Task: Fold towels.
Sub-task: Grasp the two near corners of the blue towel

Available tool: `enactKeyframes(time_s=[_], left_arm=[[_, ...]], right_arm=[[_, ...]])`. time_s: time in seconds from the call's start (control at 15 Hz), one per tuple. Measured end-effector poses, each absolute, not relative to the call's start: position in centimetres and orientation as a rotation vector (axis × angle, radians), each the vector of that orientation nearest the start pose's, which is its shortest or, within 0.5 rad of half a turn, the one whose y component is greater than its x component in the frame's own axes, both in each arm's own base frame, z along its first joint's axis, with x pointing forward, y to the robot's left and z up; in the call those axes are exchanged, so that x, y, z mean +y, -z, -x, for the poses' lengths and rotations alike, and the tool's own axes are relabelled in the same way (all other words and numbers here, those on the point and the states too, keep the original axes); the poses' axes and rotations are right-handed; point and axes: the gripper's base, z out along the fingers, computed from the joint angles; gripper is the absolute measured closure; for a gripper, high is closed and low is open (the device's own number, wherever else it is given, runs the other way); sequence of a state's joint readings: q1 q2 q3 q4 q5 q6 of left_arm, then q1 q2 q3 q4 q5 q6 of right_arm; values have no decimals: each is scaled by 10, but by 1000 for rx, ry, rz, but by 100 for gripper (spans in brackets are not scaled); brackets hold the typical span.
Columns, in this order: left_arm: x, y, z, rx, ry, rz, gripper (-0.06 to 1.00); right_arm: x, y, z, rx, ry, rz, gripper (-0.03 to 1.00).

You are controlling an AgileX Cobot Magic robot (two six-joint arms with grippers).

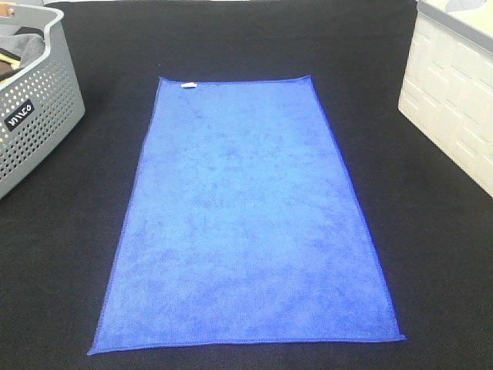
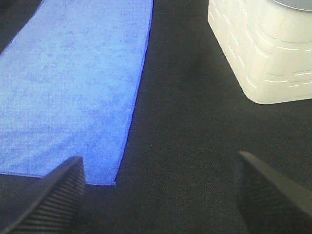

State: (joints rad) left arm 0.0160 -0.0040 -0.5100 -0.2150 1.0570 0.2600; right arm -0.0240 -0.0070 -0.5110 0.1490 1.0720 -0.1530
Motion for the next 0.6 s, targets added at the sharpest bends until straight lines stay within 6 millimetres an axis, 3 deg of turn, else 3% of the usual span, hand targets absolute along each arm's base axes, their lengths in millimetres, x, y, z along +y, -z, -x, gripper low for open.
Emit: enactKeyframes(time_s=[0.6], left_arm=[[-17, -282, 7, 1993, 81, -256, 23]], right_arm=[[12, -280, 8, 2024, -66, 140, 19]])
